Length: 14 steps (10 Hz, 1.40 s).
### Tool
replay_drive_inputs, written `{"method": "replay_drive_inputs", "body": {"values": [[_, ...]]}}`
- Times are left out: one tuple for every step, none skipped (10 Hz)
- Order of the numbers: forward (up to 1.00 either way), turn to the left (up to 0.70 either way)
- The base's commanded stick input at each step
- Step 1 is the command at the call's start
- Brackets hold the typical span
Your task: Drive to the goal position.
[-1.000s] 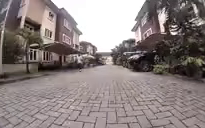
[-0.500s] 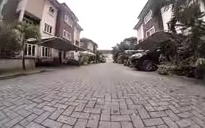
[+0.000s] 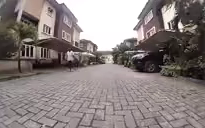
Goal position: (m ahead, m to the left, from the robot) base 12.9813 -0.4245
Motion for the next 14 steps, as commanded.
{"method": "replay_drive_inputs", "body": {"values": [[0.7, 0.0], [0.7, 0.0], [0.7, 0.0], [0.7, 0.0], [0.7, 0.0], [0.7, 0.0], [0.7, 0.0], [0.7, -0.2], [0.7, -0.35], [0.7, -0.34], [0.7, -0.12], [0.7, 0.0], [0.7, 0.0], [0.7, 0.0]]}}
